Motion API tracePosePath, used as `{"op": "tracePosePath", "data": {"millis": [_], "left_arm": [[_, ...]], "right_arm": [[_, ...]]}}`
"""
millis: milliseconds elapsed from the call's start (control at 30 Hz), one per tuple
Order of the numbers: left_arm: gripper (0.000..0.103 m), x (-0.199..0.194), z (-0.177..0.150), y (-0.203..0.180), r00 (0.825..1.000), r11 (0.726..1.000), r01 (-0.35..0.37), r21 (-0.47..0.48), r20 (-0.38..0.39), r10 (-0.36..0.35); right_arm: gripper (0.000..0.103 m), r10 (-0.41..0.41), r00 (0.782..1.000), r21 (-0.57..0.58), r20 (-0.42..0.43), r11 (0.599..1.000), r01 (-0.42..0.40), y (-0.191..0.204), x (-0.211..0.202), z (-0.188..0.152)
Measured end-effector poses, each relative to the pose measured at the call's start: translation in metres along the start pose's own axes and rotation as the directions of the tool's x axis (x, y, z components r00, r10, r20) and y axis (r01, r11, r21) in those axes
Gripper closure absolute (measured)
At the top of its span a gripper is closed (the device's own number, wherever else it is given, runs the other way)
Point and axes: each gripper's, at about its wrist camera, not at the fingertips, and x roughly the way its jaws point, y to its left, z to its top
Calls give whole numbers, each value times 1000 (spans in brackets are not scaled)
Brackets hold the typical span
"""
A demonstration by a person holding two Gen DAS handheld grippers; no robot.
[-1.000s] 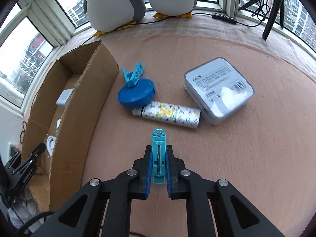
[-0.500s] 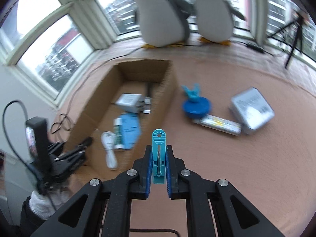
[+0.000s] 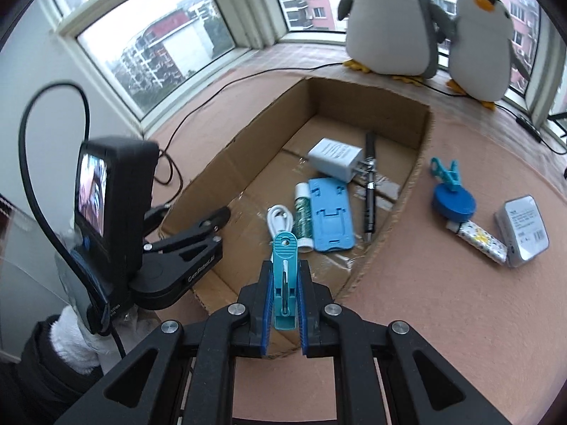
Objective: Organize rigid objects
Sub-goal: 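Carry the teal clothespin into the box and open the right gripper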
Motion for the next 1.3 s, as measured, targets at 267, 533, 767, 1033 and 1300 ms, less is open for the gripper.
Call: {"op": "tracePosePath", "data": {"millis": [267, 533, 767, 1033, 1300], "left_arm": [[67, 0, 0, 0, 1000, 1000, 0, 0, 0, 0], [67, 0, 0, 1, 1000, 1000, 0, 0, 1, 0], [67, 0, 0, 1, 1000, 1000, -1, 1, 1, 1], [67, 0, 0, 1, 1000, 1000, -3, 5, 1, 3], [67, 0, 1, 1, 1000, 1000, -7, 7, 1, 7]], "right_arm": [[92, -10, 1000, -25, -27, 1000, 9, 9, 13, -5], [87, -16, 1000, -28, -12, 1000, 15, 11, 12, -6], [78, 1, 1000, -11, 29, 1000, 0, 7, -1, -7], [72, 5, 995, 27, 101, 1000, -8, -28, -36, -11], [69, -52, 997, 42, 64, 998, 49, -94, -39, -13]]}}
